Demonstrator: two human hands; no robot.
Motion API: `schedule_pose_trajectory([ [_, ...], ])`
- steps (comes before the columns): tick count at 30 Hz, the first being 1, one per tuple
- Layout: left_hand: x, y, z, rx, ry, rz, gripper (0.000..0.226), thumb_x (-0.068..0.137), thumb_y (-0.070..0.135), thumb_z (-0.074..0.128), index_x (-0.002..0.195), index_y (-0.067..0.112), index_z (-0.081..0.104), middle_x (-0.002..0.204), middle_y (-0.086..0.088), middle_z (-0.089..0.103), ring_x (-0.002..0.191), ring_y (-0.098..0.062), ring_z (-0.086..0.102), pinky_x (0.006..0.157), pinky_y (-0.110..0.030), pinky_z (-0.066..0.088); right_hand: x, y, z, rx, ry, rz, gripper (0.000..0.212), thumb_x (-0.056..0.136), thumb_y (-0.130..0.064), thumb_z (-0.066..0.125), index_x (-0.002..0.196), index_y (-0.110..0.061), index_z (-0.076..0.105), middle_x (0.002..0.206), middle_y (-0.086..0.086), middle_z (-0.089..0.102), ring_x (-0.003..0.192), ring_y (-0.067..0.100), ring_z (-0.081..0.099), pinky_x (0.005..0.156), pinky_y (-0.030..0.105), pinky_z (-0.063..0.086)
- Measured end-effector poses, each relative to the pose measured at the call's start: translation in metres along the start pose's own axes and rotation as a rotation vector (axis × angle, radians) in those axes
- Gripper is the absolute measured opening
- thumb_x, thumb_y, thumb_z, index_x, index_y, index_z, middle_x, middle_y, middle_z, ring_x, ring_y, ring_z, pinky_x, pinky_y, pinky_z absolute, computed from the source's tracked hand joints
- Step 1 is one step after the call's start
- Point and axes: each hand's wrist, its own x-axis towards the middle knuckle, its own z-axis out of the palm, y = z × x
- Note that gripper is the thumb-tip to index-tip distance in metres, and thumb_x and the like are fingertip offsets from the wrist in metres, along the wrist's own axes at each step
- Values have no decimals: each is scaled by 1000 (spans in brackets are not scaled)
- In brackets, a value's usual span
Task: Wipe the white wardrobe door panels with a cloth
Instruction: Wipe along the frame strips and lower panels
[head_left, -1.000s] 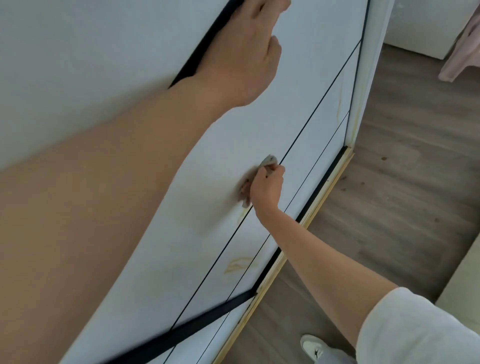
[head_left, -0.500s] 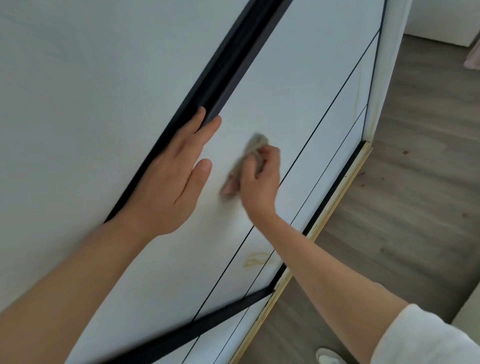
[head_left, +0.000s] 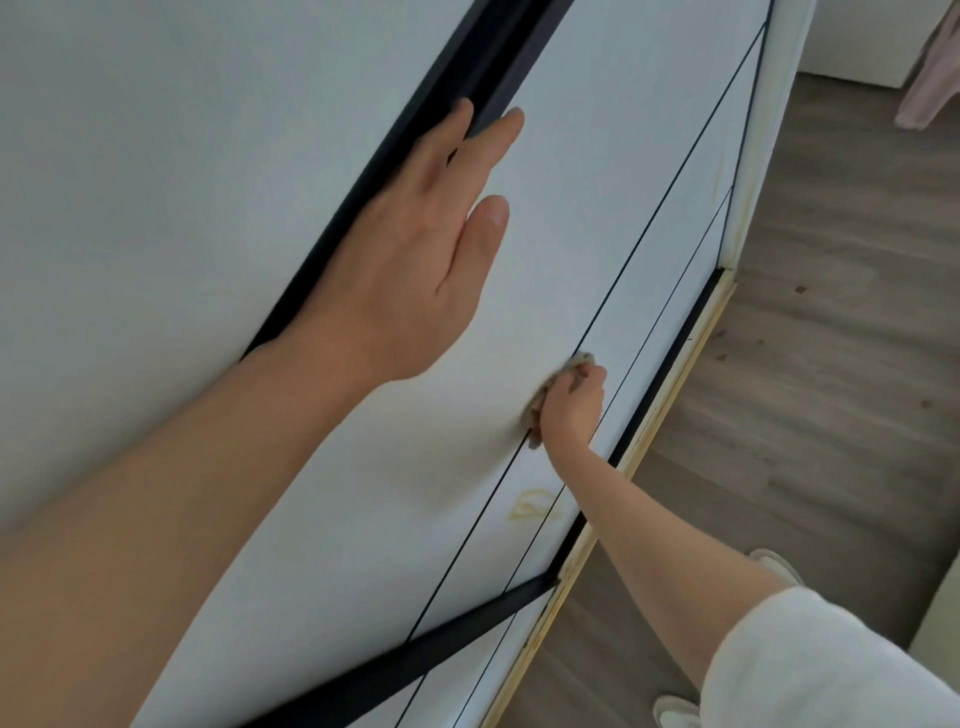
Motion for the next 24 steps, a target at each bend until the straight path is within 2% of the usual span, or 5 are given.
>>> schedule_pose_trajectory([
  [3, 0, -3, 1, 12, 24, 41, 53, 107, 28, 27, 156, 8, 31, 161, -14, 31, 152, -21, 23, 122, -30, 20, -47, -49, 4, 132, 29, -301, 3, 94, -43, 44, 97, -43, 46, 98, 10, 65, 83, 36, 67, 75, 56, 57],
  [9, 3, -4, 1, -86, 99, 40, 49, 109, 24, 27, 154, 8, 36, 150, -8, 49, 137, -18, 45, 116, -24, 30, -103, -126, -4, 358, 16, -993, 5, 92, -13, 62, 96, -17, 62, 91, -17, 50, 84, 14, 55, 75, 19, 43],
  [14, 2, -5, 2, -104, 101, 40, 47, 110, 22, 28, 152, 7, 38, 147, -10, 52, 136, -20, 45, 117, -22, 30, -14, -15, 15, 284, 153, -51, 13, 100, -33, 43, 106, -25, 51, 101, 9, 66, 78, 23, 65, 80, 50, 58],
  [17, 2, -5, 2, -130, 91, 33, 46, 109, 22, 28, 151, 7, 39, 139, -16, 57, 130, -29, 48, 114, -27, 35, -7, -9, 16, 192, 163, 193, 20, 104, -32, 35, 113, -22, 50, 109, 16, 64, 84, 30, 63, 83, 50, 57],
  [24, 4, -7, 3, -114, 82, 45, 48, 108, 23, 26, 152, 9, 40, 152, -8, 47, 145, -17, 37, 120, -30, 26, -144, -145, 16, 474, 68, -838, 14, 92, -24, 52, 103, -17, 55, 96, -3, 51, 84, 13, 52, 67, 23, 43],
])
